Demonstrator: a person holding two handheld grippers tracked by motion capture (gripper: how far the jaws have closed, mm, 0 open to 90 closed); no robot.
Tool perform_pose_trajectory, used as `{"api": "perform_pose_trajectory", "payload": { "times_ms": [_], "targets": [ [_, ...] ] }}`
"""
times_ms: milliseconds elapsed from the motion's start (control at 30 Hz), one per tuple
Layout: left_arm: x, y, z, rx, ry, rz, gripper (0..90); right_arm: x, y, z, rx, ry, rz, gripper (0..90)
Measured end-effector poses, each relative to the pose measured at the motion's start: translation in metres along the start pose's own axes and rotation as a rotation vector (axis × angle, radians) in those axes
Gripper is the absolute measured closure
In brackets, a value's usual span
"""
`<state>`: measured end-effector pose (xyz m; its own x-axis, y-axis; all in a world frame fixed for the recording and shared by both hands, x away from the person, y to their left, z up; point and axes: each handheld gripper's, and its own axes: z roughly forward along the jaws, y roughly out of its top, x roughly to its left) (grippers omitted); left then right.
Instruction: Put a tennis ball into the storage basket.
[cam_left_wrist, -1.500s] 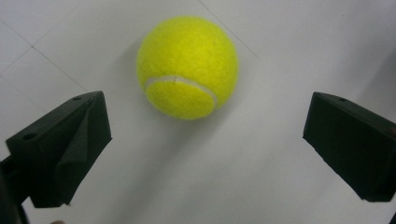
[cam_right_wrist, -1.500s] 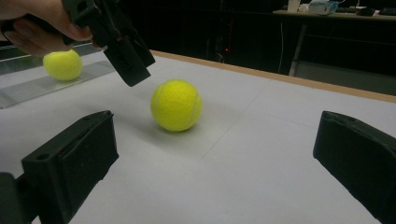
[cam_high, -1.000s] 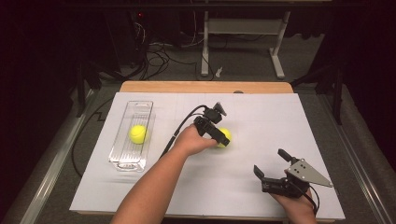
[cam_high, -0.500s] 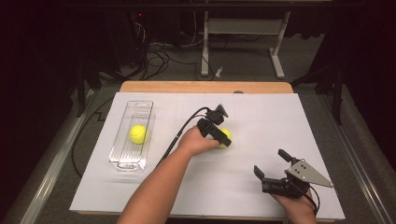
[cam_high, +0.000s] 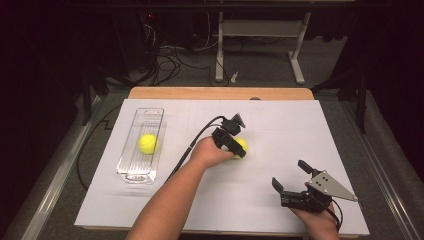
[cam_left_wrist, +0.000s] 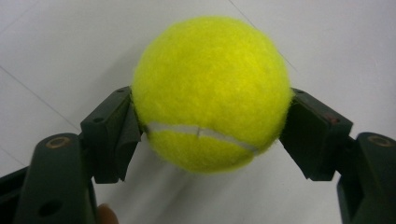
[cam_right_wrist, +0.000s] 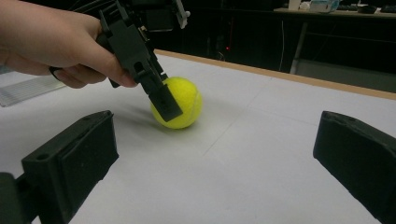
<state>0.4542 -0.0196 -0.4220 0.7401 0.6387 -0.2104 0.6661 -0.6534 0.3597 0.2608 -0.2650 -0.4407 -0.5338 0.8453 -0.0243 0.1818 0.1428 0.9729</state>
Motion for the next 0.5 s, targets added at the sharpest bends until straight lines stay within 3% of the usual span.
{"api": "perform_pose_trajectory", "payload": {
  "times_ms": [33, 500],
  "targets": [
    [0.001, 0.0, -0.001, 0.003, -0.015, -0.006, 27.0, 0.0, 0.0, 0.0, 0.0, 0.0, -0.001, 0.4],
    [-0.008, -0.009, -0.027, 0.012, -0.034, 0.017, 27.0, 0.001, 0.001, -0.001, -0.003, -0.002, -0.005, 0.4]
  ]
}}
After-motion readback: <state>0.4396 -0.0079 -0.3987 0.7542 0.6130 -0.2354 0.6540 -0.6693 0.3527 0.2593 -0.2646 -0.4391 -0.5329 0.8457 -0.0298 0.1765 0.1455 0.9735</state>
